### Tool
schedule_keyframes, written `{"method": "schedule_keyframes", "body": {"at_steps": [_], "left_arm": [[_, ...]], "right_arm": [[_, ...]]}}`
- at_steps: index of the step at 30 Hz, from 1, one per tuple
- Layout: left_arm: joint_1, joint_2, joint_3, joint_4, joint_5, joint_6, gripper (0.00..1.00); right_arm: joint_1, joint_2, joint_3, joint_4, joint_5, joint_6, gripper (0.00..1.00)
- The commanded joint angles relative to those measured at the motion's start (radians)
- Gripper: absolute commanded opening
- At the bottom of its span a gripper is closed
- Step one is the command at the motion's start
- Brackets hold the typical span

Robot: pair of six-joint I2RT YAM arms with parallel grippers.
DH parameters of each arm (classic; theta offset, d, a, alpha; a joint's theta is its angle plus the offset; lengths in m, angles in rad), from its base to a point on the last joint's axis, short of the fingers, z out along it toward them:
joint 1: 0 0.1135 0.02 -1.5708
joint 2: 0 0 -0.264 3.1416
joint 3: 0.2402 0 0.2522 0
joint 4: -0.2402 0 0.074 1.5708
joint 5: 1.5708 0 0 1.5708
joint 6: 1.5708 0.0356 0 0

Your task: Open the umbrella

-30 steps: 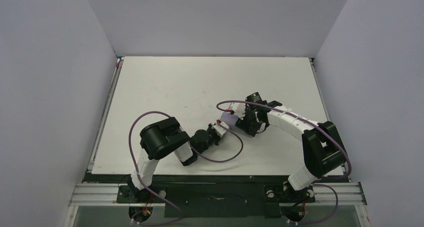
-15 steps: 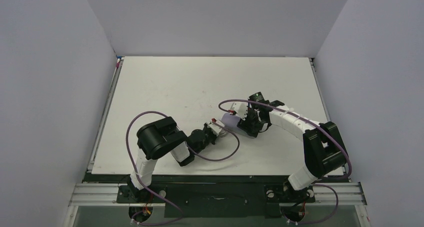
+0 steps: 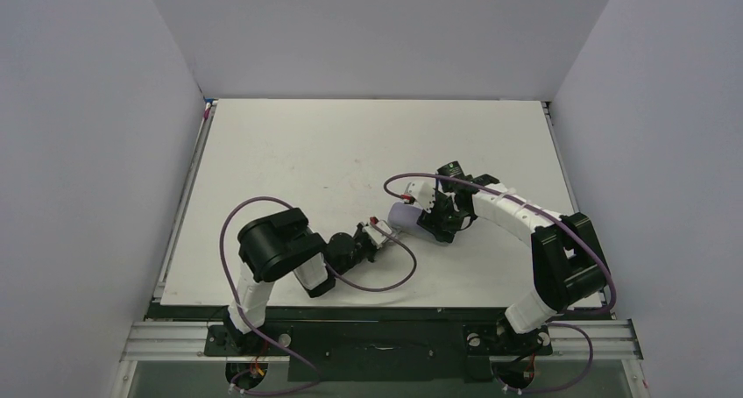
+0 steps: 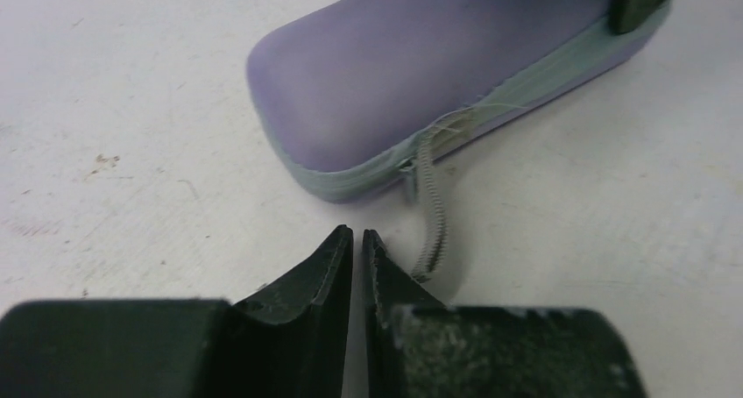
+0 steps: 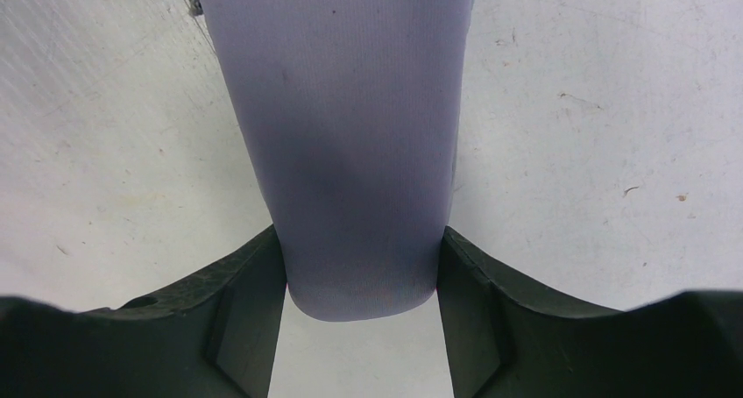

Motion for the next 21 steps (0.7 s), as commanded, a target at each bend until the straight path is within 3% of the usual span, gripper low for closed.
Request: {"method": "schedule_keyframes", "body": {"at_steps": [1, 3, 13, 21], "left_arm": [[-0.025, -0.015, 0.025, 0.078, 0.044, -0.013, 0.11], [-0.026, 0.0, 0.043, 0.075, 0.033, -0.013, 0.19], [-0.049, 0.042, 0.097, 0.057, 0.075, -0.005, 0.29], [-0.056, 0.05, 0.158, 0.01, -0.055, -0.066, 0.22]], "right_arm": [[-0.004, 0.033, 0.0, -0.088, -0.037, 0.024, 0.12], [-0.003, 0.029, -0.006, -0.089, -0.035, 0.019, 0.12], [-0.004, 0.027, -0.011, -0.09, -0.036, 0.018, 0.12], [0.009, 0.019, -0.024, -0.089, -0.047, 0.039, 0.1]]}}
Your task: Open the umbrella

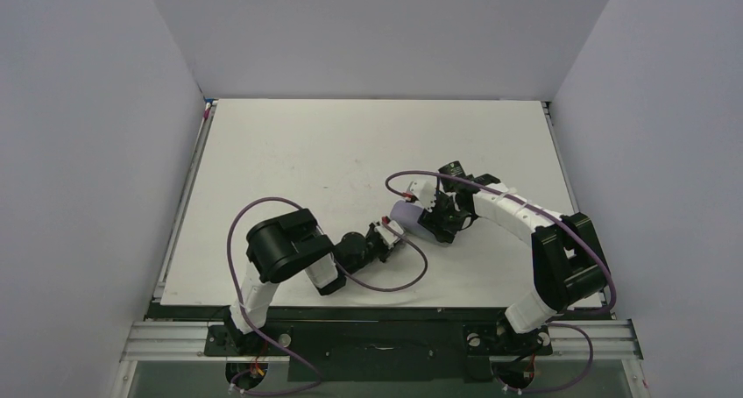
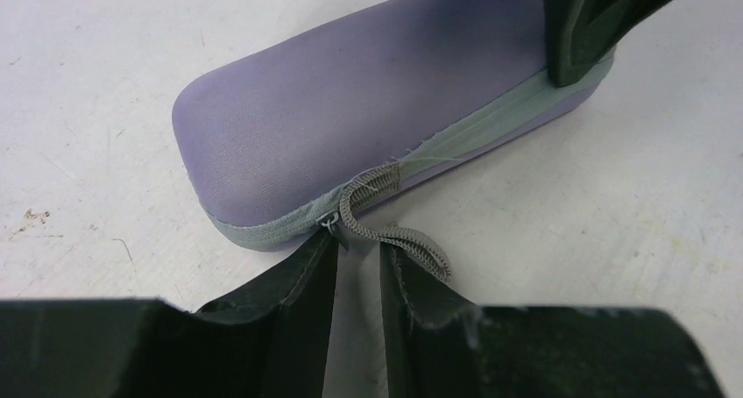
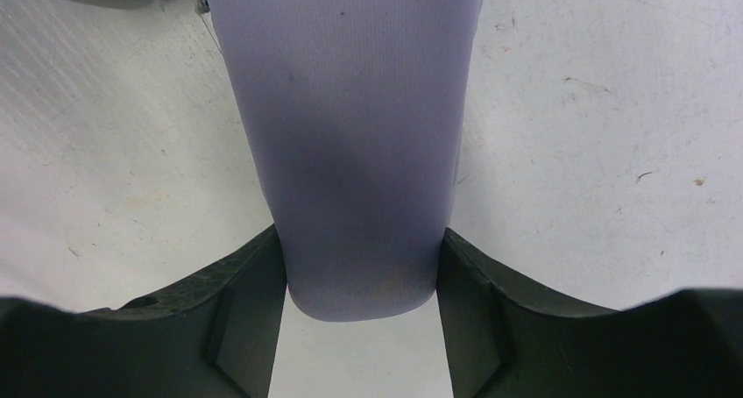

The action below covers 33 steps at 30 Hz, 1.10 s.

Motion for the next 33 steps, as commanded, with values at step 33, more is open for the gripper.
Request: {"method": "schedule_keyframes", "body": {"at_steps": [33], "left_arm": [[0.07, -0.062, 0.065, -0.07, -0.238, -0.165, 0.0]], "right_arm": [[-0.036, -0.019, -0.079, -0.168, -0.027, -0.102, 0.0]]}}
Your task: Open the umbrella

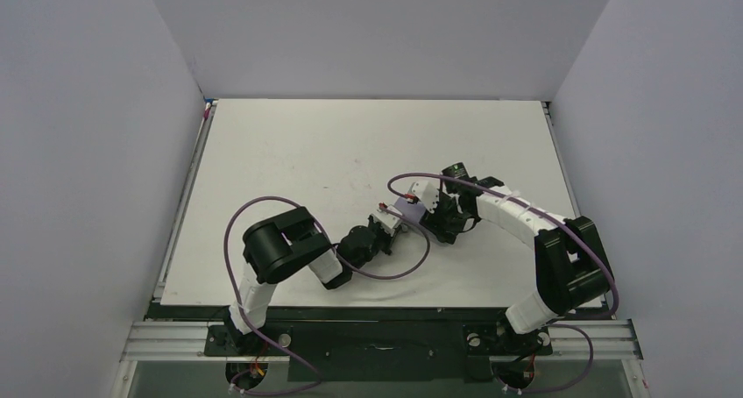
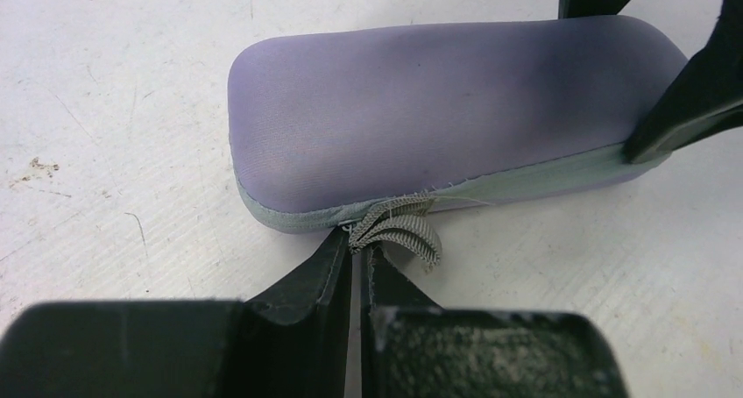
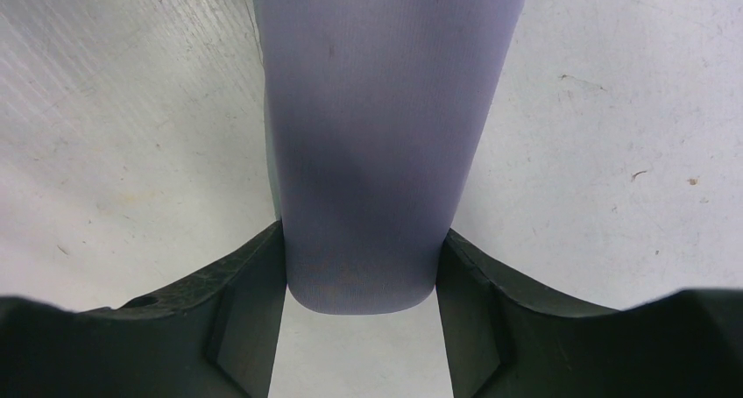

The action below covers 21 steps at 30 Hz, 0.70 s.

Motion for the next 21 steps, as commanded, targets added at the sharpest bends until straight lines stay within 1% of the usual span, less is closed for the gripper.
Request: {"method": "schedule_keyframes", "body": {"at_steps": [1, 10, 15, 17, 21], "left_arm": [[0.074, -0.04, -0.029, 0.089, -0.062, 0.034, 0.0], [0.108, -0.047, -0.065, 0.102, -0.047, 0.056, 0.0], [0.124, -0.051, -0.092, 0.112, -0.038, 0.063, 0.0], [0.129, -0.051, -0.104, 0.134, -0.01, 0.088, 0.0], [0.13, -0.043, -0.13, 0.197, 0.094, 0.139, 0.0]], "right_arm": [[-0.024, 0.009, -0.044, -0.202, -0.024, -0.105, 0.0], [-0.059, 0.021, -0.039, -0.231, -0.003, -0.147, 0.0], [-0.069, 0.018, -0.039, -0.259, -0.001, -0.201, 0.0], [-0.069, 0.011, -0.042, -0.274, -0.007, -0.242, 0.0], [-0.061, 0.012, -0.03, -0.292, -0.018, -0.324, 0.0]]}}
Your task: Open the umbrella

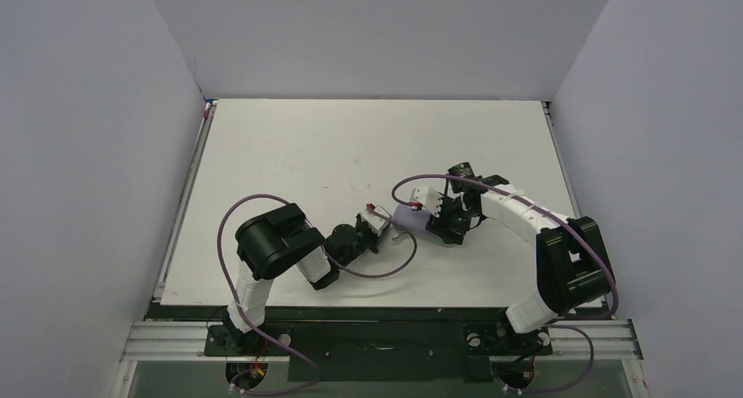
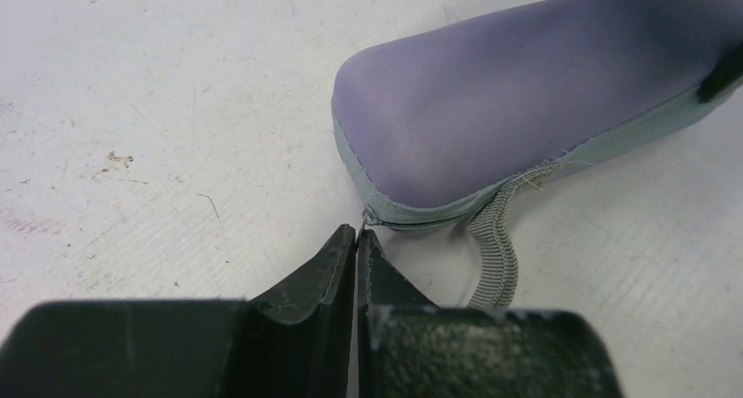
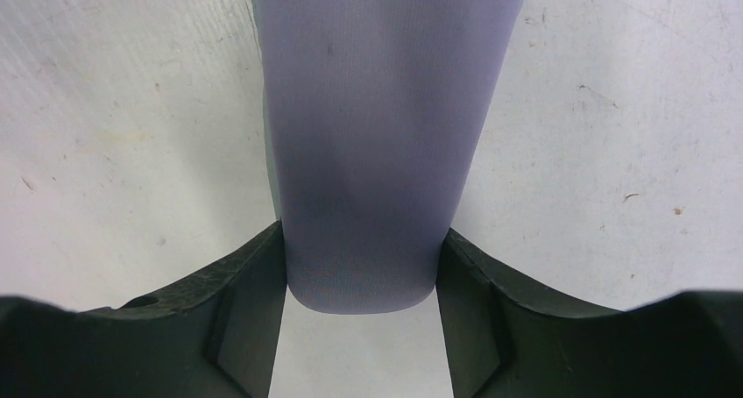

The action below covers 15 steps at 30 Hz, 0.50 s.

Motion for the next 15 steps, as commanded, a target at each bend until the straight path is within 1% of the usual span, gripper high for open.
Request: {"method": "schedule_keyframes", "body": {"at_steps": [1, 4, 8, 11, 15], "left_arm": [[0.044, -0.019, -0.04, 0.105, 0.036, 0.085, 0.0], [0.04, -0.009, -0.061, 0.166, 0.116, 0.121, 0.0], [0.021, 0.016, -0.11, 0.259, 0.21, 0.204, 0.0], [0.015, 0.031, -0.125, 0.277, 0.21, 0.233, 0.0], [0.015, 0.048, -0.126, 0.274, 0.197, 0.246, 0.0]], "right_arm": [[-0.006, 0.016, -0.023, -0.241, 0.049, -0.156, 0.0], [0.008, 0.032, 0.004, -0.248, 0.053, -0.223, 0.0], [0.017, 0.066, 0.049, -0.284, 0.075, -0.364, 0.0], [0.019, 0.095, 0.062, -0.316, 0.107, -0.495, 0.0], [0.031, 0.121, 0.082, -0.373, 0.134, -0.626, 0.0]]}}
